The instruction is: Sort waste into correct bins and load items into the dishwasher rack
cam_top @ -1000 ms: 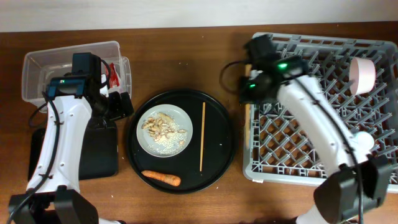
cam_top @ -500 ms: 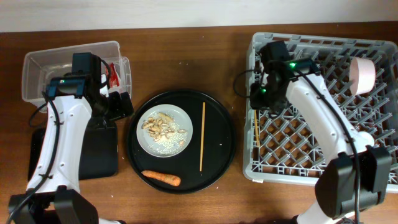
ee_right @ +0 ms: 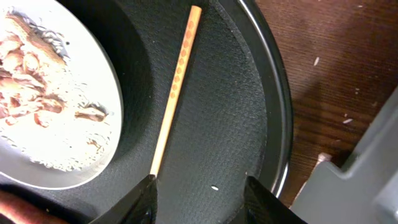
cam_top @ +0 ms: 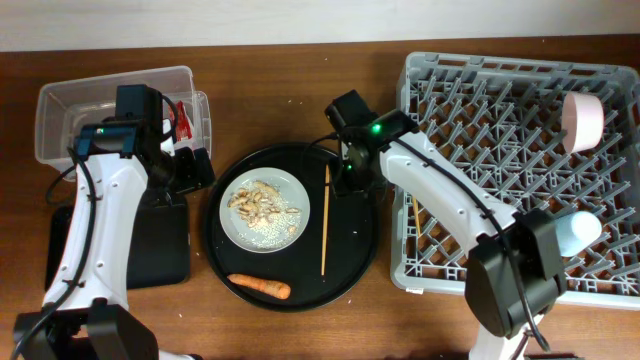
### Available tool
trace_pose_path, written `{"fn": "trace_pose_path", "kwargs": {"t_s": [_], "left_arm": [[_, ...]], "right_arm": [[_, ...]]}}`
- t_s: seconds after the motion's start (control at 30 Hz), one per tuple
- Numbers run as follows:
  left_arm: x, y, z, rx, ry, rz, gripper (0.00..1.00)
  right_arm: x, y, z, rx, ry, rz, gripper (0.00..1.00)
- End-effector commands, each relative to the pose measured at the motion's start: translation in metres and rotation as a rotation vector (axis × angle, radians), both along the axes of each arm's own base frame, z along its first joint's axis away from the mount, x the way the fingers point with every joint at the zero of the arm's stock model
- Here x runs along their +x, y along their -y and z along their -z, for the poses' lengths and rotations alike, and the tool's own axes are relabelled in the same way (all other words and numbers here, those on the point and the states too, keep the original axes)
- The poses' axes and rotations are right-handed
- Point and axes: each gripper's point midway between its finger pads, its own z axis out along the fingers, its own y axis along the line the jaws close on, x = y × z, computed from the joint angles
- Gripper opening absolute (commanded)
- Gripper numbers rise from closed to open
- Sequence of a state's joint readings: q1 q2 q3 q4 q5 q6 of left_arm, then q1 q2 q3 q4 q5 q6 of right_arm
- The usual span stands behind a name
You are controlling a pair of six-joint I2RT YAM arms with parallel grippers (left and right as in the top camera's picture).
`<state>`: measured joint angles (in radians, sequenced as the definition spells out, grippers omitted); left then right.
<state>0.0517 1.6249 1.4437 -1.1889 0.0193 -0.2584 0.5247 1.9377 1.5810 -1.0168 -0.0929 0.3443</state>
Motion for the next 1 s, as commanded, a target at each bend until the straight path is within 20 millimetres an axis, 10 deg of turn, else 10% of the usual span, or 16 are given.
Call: {"fn": "trace_pose_path", "kwargs": {"t_s": [0.0, 0.27, 0.53, 0.77, 0.97], "left_arm": [[-0.002, 0.002, -0.004, -0.004, 0.012, 0.001, 0.98], [-0.002, 0.002, -0.004, -0.004, 0.012, 0.001, 0.98], [-0.002, 0.002, -0.004, -0.004, 0.012, 0.001, 0.98], [-0.002, 0.002, -0.004, -0.004, 0.012, 0.001, 0.98], [-0.002, 0.002, -0.004, -0.004, 0.012, 0.001, 0.98]], "right_arm": [[-0.009, -0.012, 0.029, -0.023, -0.075, 0.005, 0.46], [-0.033, -0.048, 0.091, -0.068, -0.167, -0.015, 0.48], [-0.040, -0.035, 0.113, -0.153, -0.211, 0.090, 0.33], [-0.044, -0.029, 0.113, -0.179, -0.231, 0.134, 0.04], [-0.030, -0.038, 0.073, -0.121, -0.165, 0.102, 0.04]]}}
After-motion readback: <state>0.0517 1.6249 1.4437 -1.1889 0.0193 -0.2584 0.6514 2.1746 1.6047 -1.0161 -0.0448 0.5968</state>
